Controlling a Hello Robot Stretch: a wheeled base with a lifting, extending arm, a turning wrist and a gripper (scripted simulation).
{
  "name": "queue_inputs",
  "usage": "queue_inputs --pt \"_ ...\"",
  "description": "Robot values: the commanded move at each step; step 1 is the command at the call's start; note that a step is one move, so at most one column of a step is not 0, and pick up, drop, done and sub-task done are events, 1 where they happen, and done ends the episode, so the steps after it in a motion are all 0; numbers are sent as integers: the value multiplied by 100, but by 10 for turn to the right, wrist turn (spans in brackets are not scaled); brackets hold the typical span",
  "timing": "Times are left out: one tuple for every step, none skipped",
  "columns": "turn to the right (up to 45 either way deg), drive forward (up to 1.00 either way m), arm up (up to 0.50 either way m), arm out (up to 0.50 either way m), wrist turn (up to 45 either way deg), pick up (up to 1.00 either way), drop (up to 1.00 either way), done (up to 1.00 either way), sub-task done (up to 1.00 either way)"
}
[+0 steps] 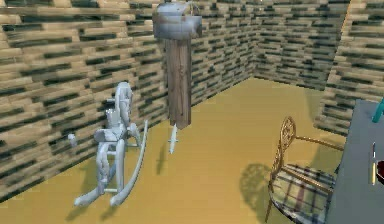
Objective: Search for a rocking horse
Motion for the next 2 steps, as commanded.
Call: queue_inputs --pt "0 40 0 0 0 0 0 0 0" --pt "-270 0 0 0 0 0 0 0 0"
